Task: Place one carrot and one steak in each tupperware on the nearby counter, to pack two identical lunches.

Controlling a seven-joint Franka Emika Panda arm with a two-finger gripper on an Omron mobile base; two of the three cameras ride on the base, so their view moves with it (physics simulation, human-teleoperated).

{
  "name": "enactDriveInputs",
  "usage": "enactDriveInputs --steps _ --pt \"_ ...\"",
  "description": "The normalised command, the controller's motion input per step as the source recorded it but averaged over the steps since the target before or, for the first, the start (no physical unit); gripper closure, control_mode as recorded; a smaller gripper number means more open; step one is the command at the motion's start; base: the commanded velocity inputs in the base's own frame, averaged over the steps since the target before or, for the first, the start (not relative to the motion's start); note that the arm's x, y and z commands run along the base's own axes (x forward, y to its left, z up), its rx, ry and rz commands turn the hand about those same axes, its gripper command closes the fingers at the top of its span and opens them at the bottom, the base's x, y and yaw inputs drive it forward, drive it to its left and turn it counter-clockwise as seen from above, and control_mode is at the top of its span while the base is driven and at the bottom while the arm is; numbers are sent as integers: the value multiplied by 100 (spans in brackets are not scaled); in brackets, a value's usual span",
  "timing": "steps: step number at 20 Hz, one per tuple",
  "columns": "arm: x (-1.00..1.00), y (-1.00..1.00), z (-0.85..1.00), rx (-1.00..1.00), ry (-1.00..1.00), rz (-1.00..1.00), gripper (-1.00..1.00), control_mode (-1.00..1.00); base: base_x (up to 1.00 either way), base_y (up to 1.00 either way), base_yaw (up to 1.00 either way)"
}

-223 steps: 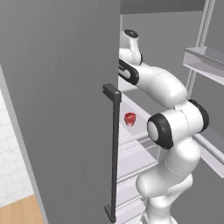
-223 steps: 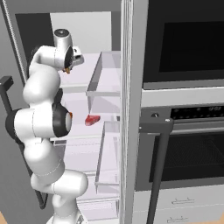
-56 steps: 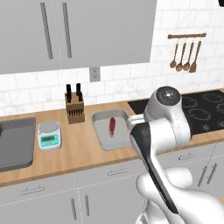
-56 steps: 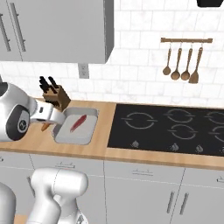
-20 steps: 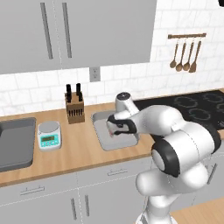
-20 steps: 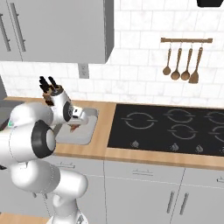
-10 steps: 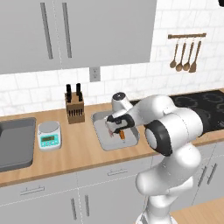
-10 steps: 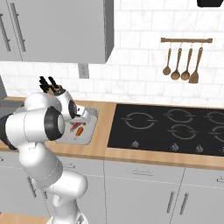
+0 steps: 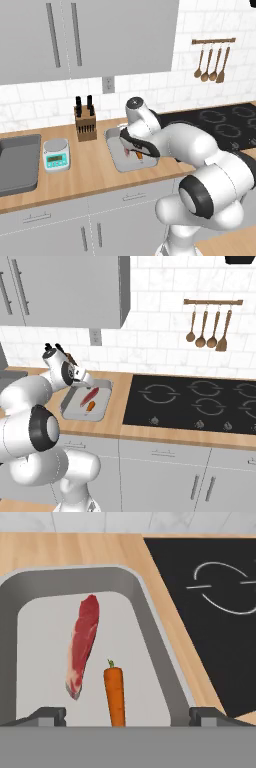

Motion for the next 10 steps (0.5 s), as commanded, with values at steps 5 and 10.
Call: enactDriveInputs --steps 5,10 --pt "-100 -18 80 1 -23 9 -100 -100 0 0 0" --pt "-100 -42 67 5 -2 14 -100 -100 0 0 0"
